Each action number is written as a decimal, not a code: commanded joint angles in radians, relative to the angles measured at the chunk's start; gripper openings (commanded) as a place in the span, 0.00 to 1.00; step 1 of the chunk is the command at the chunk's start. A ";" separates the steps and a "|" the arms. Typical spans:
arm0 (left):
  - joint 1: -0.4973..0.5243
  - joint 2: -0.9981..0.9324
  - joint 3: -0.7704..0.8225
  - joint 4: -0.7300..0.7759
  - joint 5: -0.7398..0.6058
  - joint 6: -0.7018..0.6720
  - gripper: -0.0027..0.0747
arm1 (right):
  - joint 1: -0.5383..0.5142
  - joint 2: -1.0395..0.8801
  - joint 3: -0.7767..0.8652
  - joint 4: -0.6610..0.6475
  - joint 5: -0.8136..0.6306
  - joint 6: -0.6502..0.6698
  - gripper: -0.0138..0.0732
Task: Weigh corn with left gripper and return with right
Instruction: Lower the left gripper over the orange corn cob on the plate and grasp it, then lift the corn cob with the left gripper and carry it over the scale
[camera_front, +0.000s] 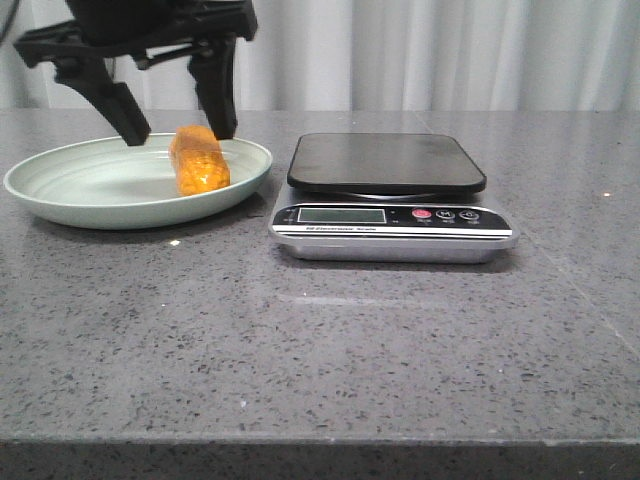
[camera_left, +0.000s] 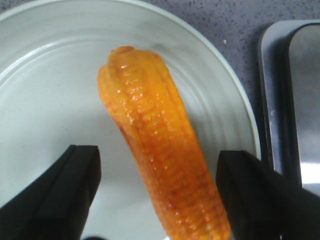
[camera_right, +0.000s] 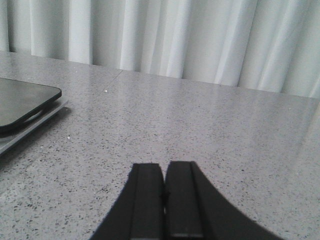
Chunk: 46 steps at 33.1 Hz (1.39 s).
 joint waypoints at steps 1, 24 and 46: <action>-0.007 -0.003 -0.070 -0.002 -0.007 -0.047 0.74 | -0.003 -0.017 -0.007 -0.001 -0.084 -0.008 0.32; -0.006 0.115 -0.184 0.015 0.104 -0.050 0.21 | -0.003 -0.017 -0.007 -0.001 -0.084 -0.008 0.32; -0.231 0.147 -0.400 0.025 -0.043 0.022 0.21 | -0.003 -0.017 -0.007 -0.001 -0.084 -0.008 0.32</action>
